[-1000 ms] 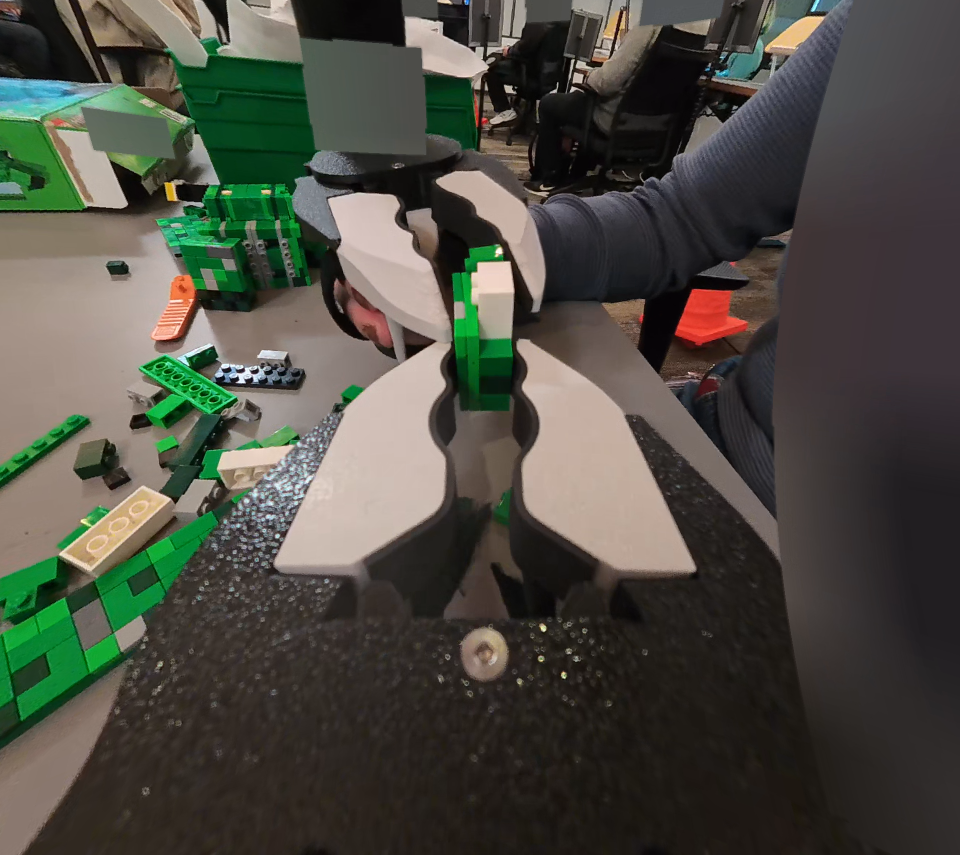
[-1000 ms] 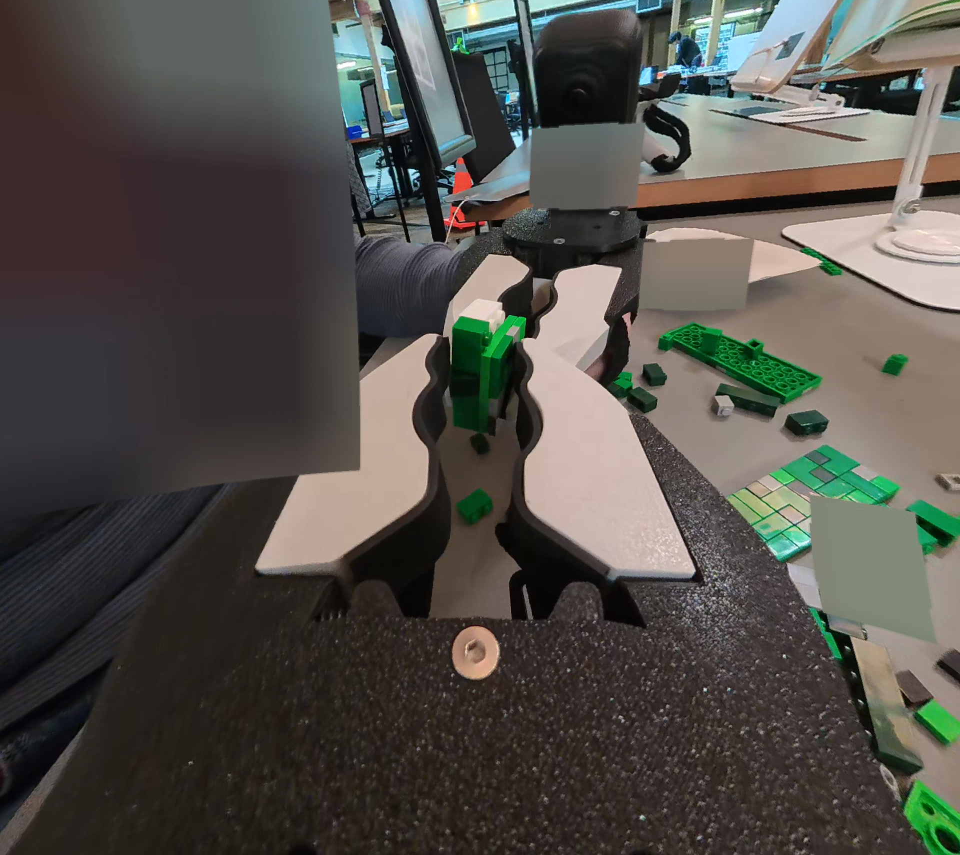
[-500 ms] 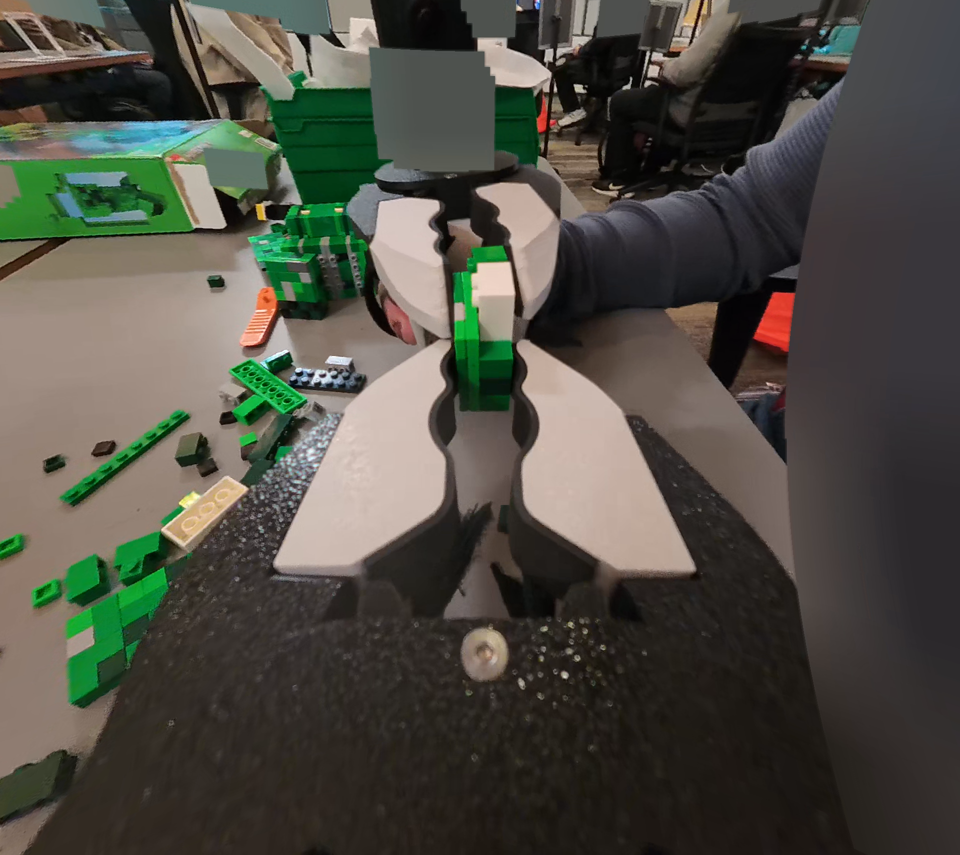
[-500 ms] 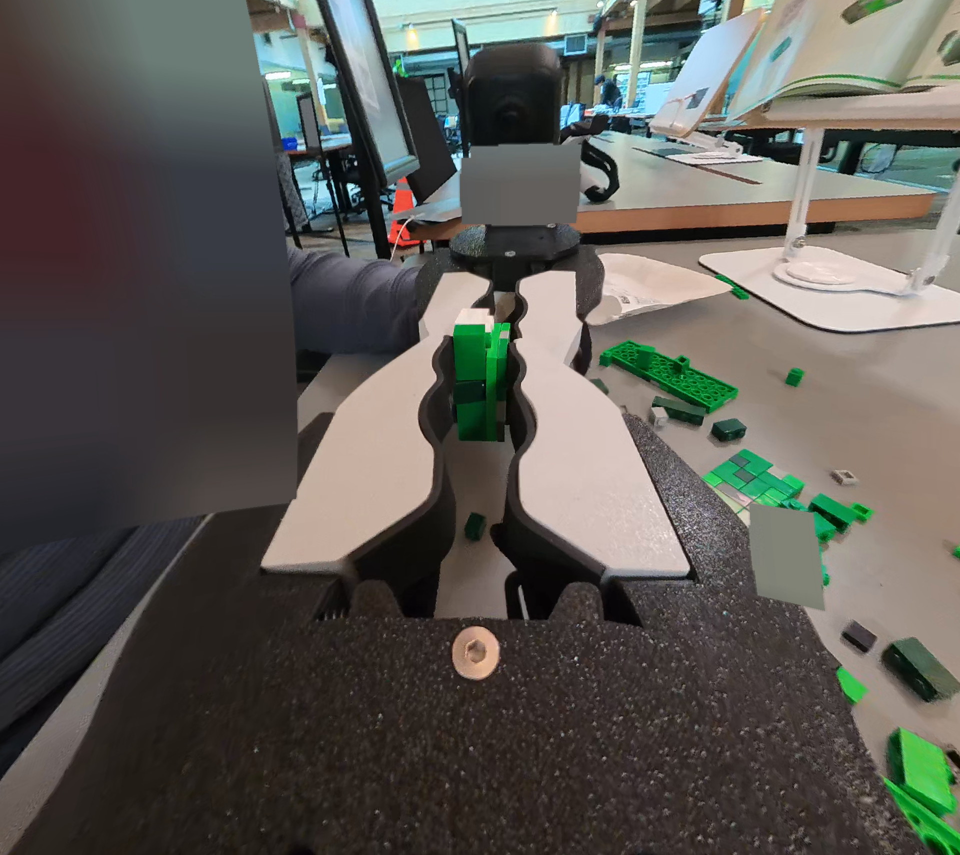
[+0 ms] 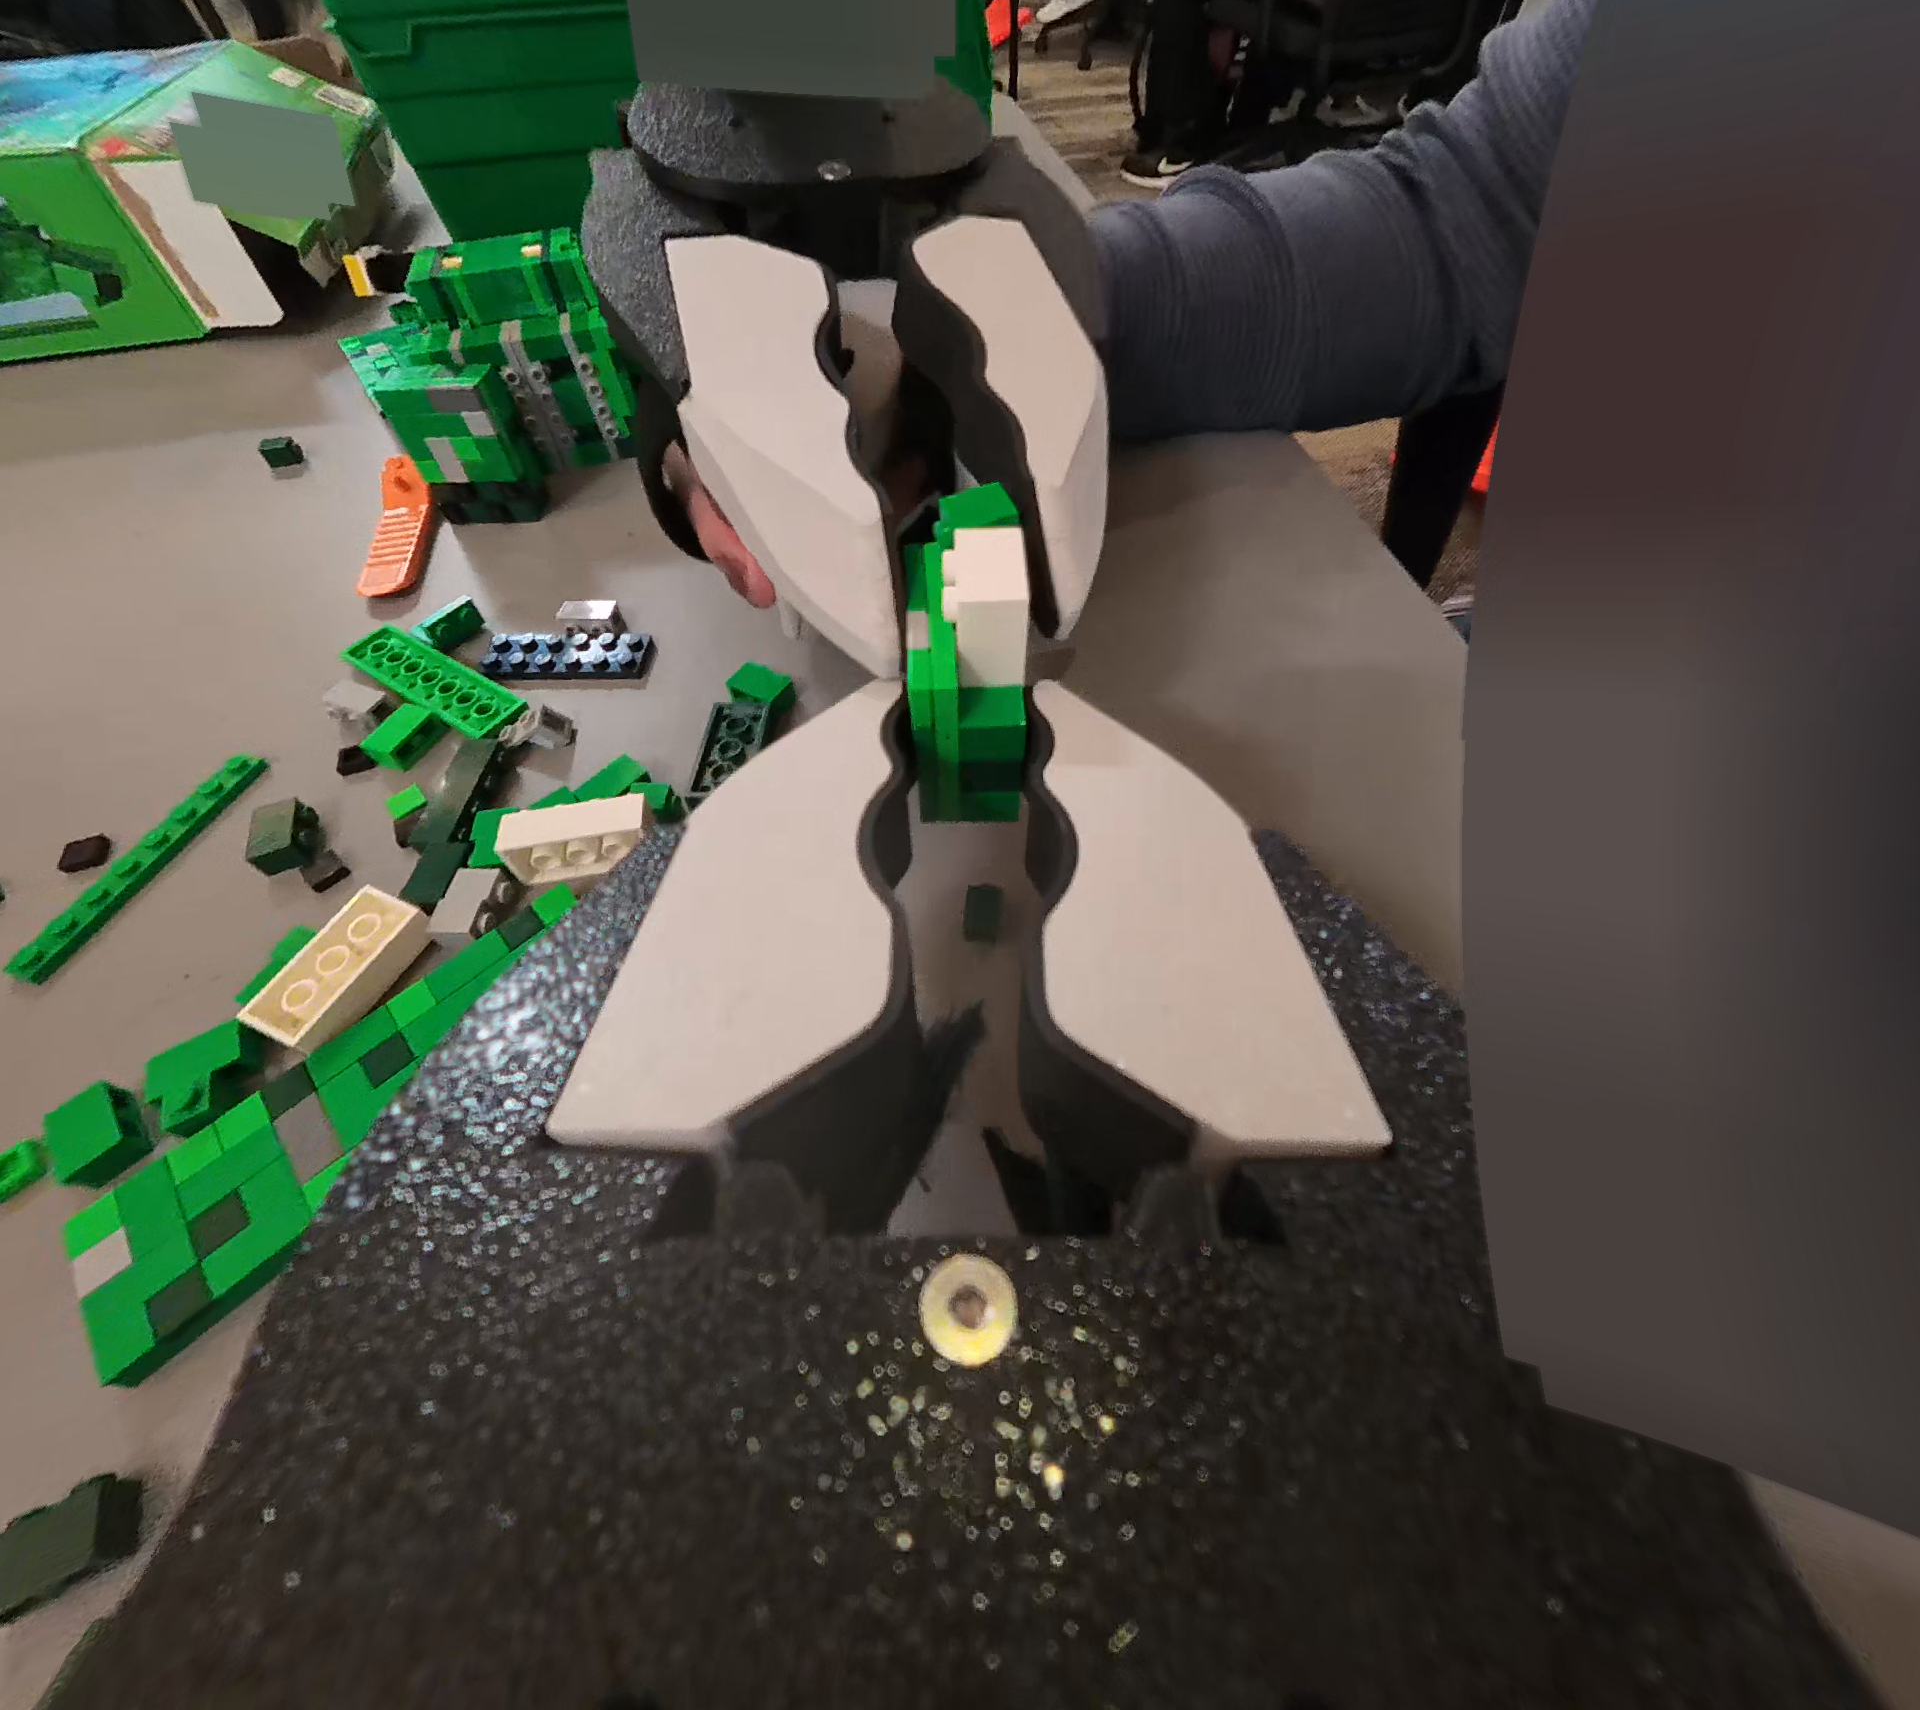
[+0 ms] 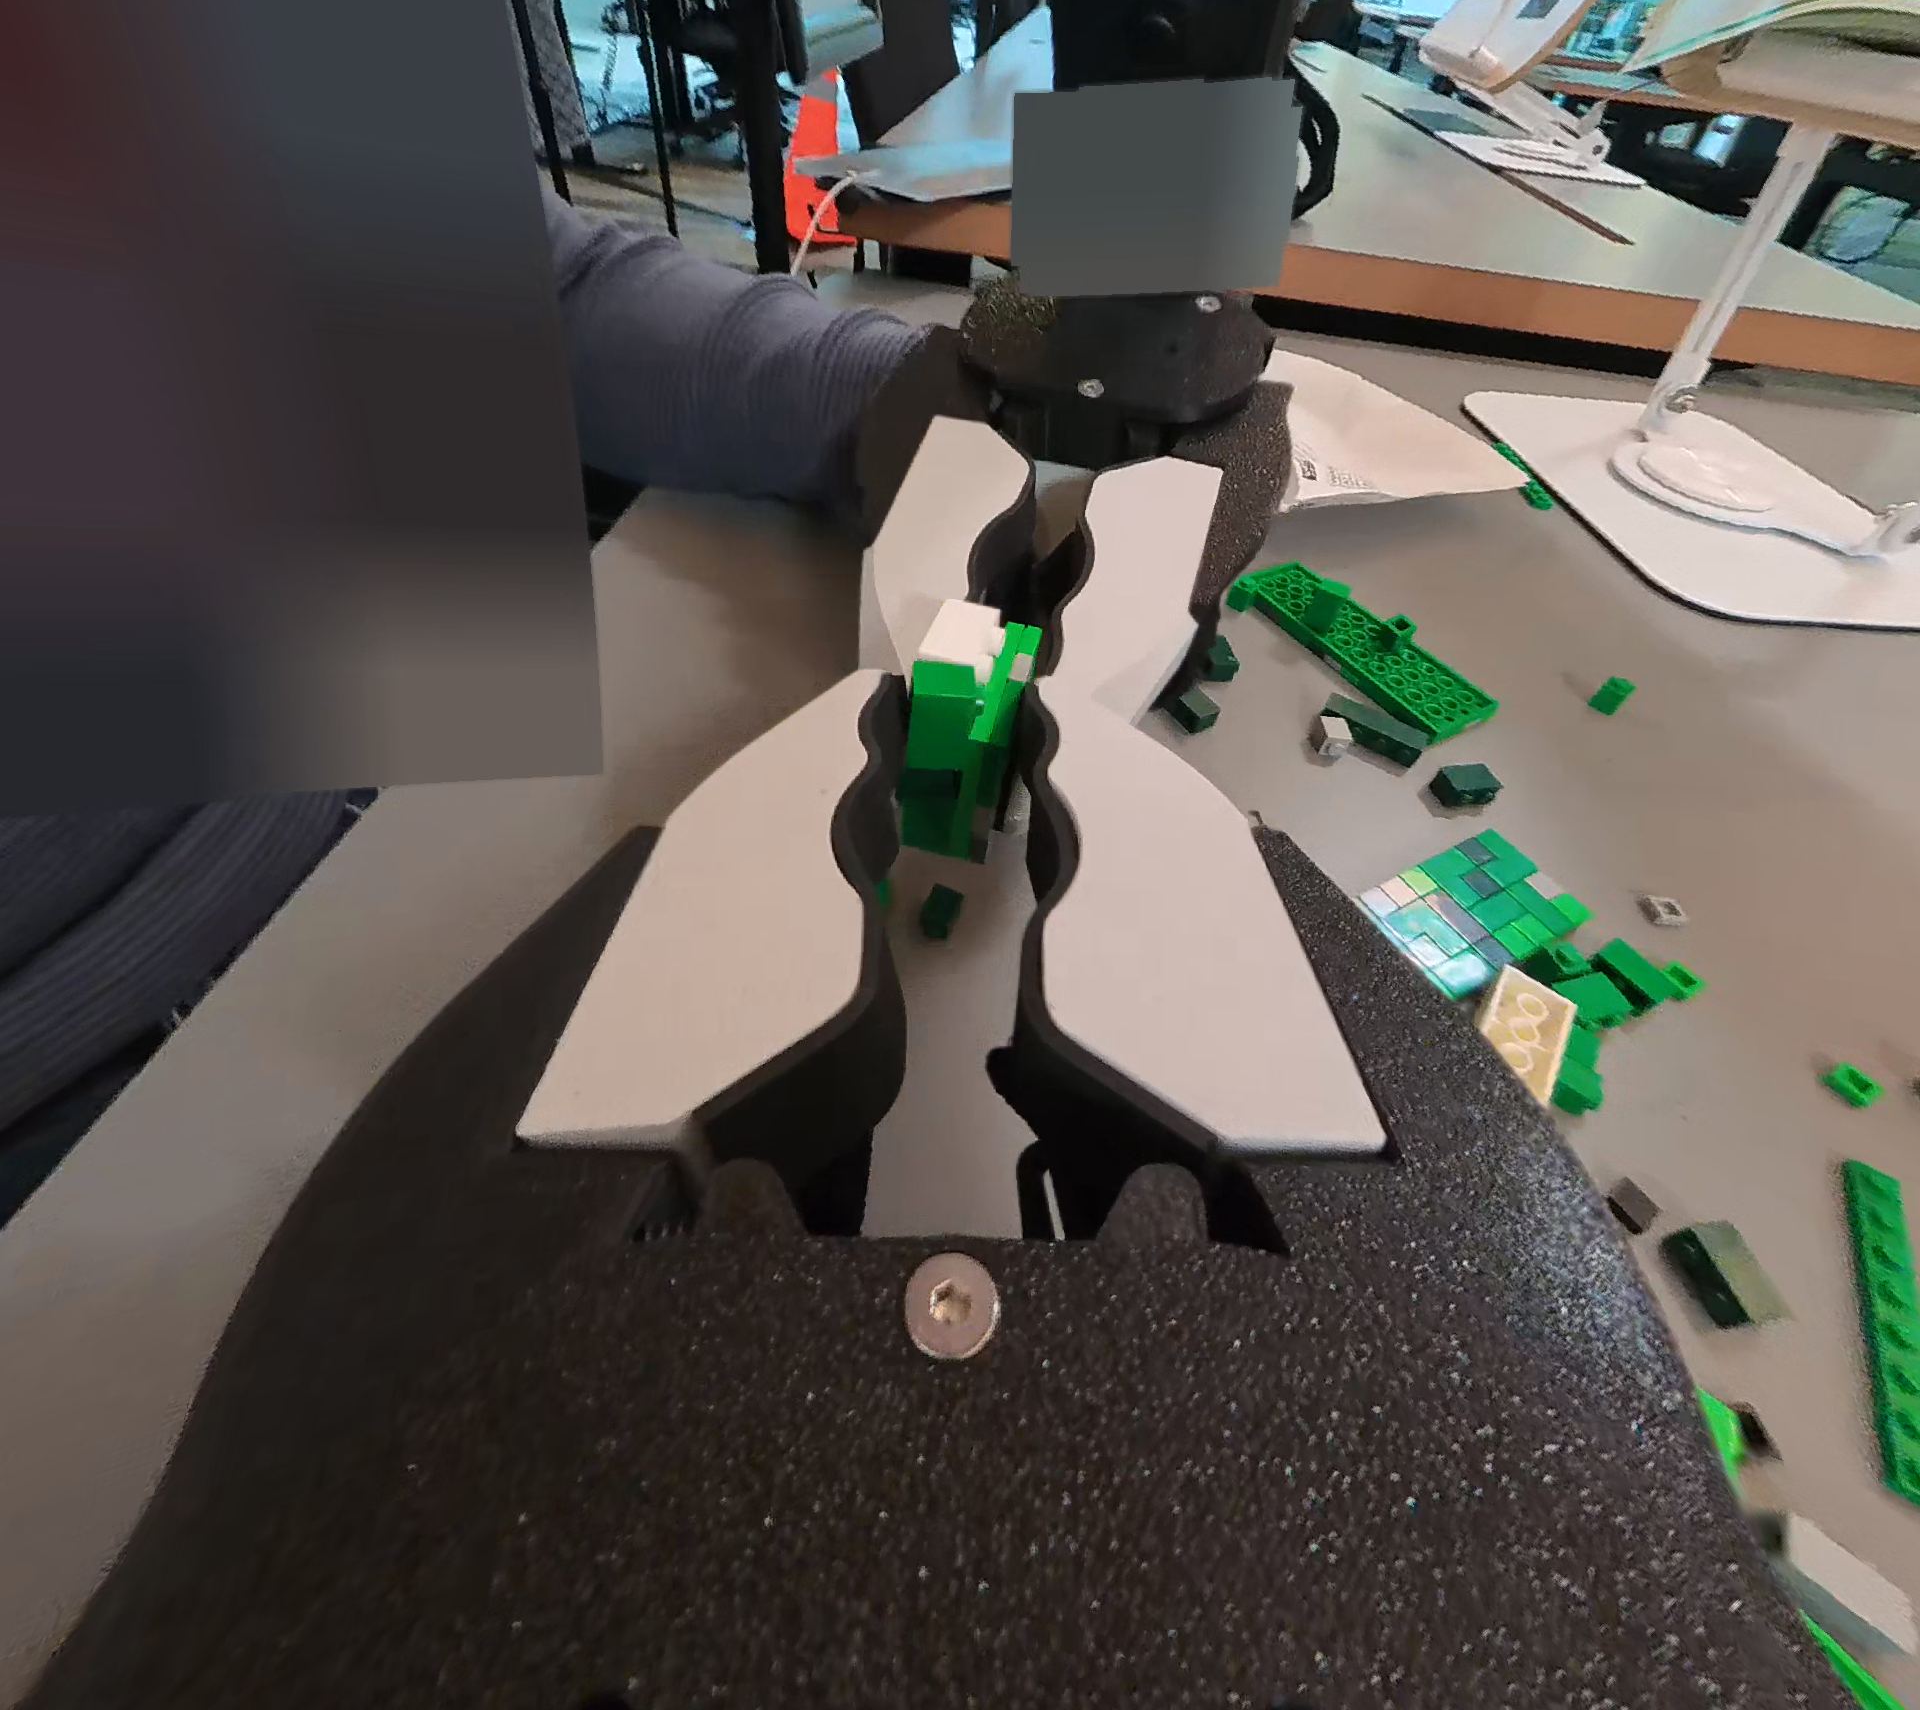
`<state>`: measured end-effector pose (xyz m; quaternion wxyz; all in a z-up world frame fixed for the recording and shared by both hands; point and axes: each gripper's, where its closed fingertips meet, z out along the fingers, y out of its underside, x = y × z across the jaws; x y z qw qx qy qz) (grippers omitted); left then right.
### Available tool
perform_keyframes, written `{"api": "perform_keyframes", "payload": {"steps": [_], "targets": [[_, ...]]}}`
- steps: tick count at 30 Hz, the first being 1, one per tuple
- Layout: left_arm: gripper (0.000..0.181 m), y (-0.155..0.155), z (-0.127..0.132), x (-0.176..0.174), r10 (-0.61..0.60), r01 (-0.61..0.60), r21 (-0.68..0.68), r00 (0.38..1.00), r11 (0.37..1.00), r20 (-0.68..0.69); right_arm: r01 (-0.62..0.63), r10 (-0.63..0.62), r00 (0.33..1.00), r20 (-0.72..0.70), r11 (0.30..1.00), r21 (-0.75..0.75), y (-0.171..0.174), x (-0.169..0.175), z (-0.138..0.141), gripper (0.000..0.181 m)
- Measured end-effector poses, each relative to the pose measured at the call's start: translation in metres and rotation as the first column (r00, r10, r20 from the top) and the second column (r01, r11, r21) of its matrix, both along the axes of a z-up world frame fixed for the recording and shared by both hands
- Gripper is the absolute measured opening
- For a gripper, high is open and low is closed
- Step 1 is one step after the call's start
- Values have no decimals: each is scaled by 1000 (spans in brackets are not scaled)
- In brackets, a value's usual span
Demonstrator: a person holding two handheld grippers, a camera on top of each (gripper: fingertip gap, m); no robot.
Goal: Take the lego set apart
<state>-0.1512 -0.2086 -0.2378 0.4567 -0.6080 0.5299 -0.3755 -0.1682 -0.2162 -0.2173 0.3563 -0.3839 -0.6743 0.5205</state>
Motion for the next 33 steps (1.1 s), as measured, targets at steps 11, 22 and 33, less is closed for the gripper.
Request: {"api": "perform_keyframes", "payload": {"steps": [11, 22, 33], "targets": [[17, 28, -32, -19, 211, -190, 101, 932, 977, -296, 202, -245, 952, 183, 953, 227, 30, -11, -38, 20], [17, 26, -21, -21, 186, -189, -4, 967, 982, -177, 210, -264, 907, 328, 959, 190, 33, -8, -57, 25], [17, 15, 7, -11, 99, -97, -50, 994, 994, 42, 154, -160, 957, 244, 987, 41, 17, -9, -32, 17]]}}
